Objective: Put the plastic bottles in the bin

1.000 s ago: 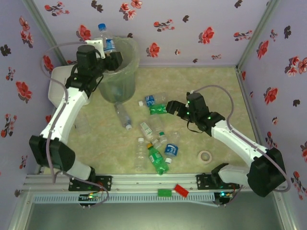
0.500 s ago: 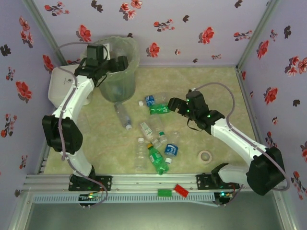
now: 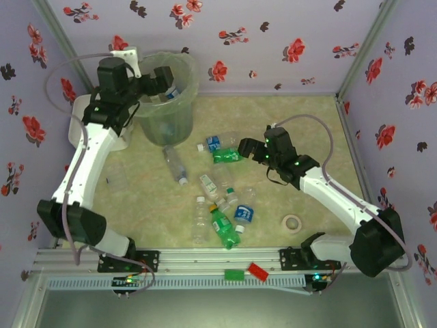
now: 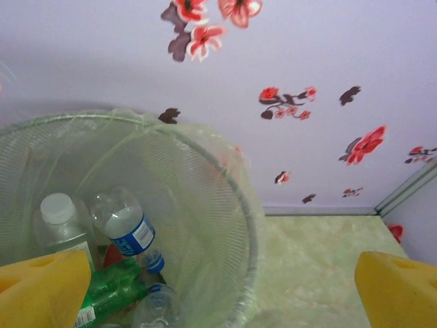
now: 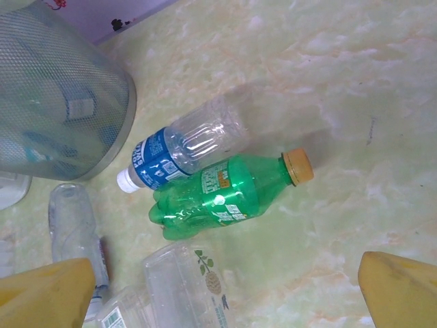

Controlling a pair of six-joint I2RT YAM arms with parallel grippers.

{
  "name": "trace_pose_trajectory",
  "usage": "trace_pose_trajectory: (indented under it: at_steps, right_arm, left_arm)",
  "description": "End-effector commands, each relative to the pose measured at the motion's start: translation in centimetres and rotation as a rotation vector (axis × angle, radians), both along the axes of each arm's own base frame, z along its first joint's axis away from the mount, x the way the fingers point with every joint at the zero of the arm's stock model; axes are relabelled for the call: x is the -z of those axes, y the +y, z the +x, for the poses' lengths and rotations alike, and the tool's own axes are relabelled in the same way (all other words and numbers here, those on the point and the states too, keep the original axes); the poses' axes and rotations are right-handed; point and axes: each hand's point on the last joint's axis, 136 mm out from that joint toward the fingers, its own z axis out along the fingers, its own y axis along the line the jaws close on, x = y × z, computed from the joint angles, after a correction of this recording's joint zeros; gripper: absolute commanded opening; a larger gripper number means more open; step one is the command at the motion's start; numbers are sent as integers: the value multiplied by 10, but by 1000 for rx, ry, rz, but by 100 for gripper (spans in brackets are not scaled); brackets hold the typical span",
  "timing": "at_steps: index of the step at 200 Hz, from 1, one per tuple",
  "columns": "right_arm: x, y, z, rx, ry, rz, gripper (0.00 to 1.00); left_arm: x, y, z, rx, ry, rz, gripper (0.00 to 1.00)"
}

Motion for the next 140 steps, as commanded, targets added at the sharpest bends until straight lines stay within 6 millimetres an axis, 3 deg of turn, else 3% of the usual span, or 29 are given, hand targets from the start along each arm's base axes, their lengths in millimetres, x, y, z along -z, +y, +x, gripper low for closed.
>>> trace_pose_trajectory:
  at_steps: [1,26,49,70,97,114,140]
  right_arm:
    - [-7,5,5,-16,-35,26,100]
    - [-2,2,3,-9,-36,28,100]
    - [2,-8,-4,13,-32,3,100]
    - [4,-20,-10,55,-33,-13,100]
    - [1,-20,-11,51,-32,-21,100]
    - [3,-21,-12,49,-15,-30,100]
    - [6,-16,-14,28,-15,-7,100]
  left_arm:
    - [-1,-10,-21,40,-18,-23,100]
    - [19,-15,-46,42,-1,-42,100]
    - [60,-10,-72,-10,63,-35,100]
    - [94,7,-94,-109,122,-75,100]
    - [115,12,-109,-137,154,-163,100]
    - [138,16,-118,-156,218,-155,100]
    - [166,7,-125,-109,265,-152,100]
